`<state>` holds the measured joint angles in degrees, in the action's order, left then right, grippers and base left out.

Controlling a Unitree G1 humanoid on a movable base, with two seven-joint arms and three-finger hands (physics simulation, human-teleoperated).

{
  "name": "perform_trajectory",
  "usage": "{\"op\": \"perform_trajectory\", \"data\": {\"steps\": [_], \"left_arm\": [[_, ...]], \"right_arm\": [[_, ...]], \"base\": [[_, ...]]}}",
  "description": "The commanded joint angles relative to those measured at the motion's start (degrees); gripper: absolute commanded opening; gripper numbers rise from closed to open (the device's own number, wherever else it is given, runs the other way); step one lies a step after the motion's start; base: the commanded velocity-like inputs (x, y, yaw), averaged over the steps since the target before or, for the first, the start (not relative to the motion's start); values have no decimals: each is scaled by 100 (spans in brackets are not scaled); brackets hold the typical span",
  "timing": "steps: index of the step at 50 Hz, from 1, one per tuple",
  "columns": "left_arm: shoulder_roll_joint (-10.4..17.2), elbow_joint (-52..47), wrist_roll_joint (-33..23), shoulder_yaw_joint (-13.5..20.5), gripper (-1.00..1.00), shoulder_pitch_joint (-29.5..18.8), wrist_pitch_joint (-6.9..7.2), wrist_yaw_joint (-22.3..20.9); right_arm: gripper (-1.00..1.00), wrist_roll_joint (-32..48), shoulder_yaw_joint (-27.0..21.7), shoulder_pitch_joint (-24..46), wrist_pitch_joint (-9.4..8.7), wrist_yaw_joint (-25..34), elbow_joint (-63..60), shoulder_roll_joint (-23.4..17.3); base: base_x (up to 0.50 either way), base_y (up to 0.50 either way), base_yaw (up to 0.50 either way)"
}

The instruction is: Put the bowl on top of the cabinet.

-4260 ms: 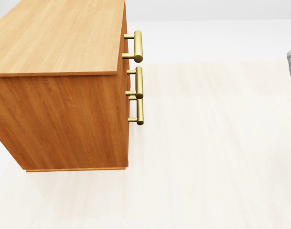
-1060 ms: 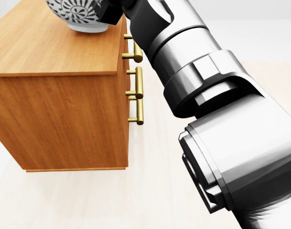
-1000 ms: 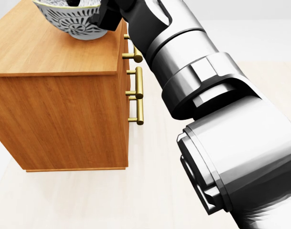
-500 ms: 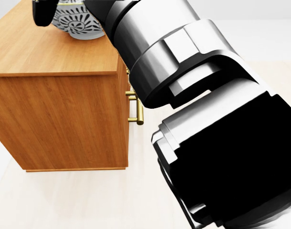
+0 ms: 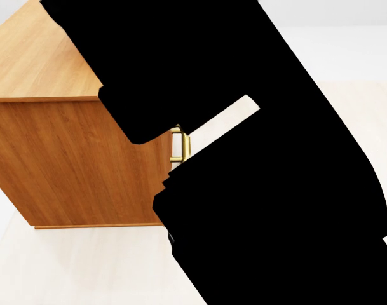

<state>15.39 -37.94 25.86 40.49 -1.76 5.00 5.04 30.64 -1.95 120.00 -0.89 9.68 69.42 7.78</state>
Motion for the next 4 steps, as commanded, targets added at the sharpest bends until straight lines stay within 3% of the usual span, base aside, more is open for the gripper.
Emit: {"op": "perform_trajectory", "data": {"steps": [1, 4], "left_arm": [[0, -24, 23, 31, 100, 0, 0, -2], [-5, -3, 4, 8, 100, -3, 0, -10]], "right_arm": [[100, -469, 48, 0, -235, -31, -171, 58], [100, -519, 85, 0, -233, -32, -182, 51]], "base": [[0, 0, 0], [0, 0, 0]]}}
